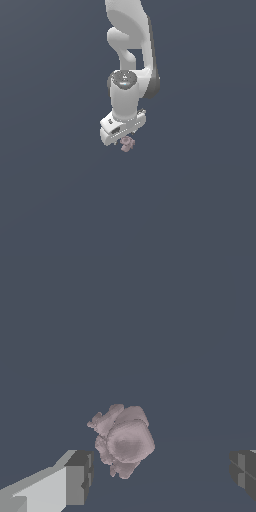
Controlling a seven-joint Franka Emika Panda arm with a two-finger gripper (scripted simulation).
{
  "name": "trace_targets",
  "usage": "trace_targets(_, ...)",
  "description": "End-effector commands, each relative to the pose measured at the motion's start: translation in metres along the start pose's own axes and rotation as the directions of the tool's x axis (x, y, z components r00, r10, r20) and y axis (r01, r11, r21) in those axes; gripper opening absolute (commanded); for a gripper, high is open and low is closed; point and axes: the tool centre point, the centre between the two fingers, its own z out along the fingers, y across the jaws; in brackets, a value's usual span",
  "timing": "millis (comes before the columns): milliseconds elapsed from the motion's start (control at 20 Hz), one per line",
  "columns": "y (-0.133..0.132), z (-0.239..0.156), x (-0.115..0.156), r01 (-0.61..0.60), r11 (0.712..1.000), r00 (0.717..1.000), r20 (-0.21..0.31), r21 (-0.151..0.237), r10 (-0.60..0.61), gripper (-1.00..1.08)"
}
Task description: Pick up the object and move it to a goal position.
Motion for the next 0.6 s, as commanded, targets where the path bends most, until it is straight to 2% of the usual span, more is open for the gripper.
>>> trace_targets(0,-0.004,0.005,-0.002,0.070,0.998,0.998,-0.002,0.003,-0.070,1.00)
trace_targets(550,-0.018,0.024,-0.011,0.327,0.945,0.945,-0.013,0.012,-0.327,1.00)
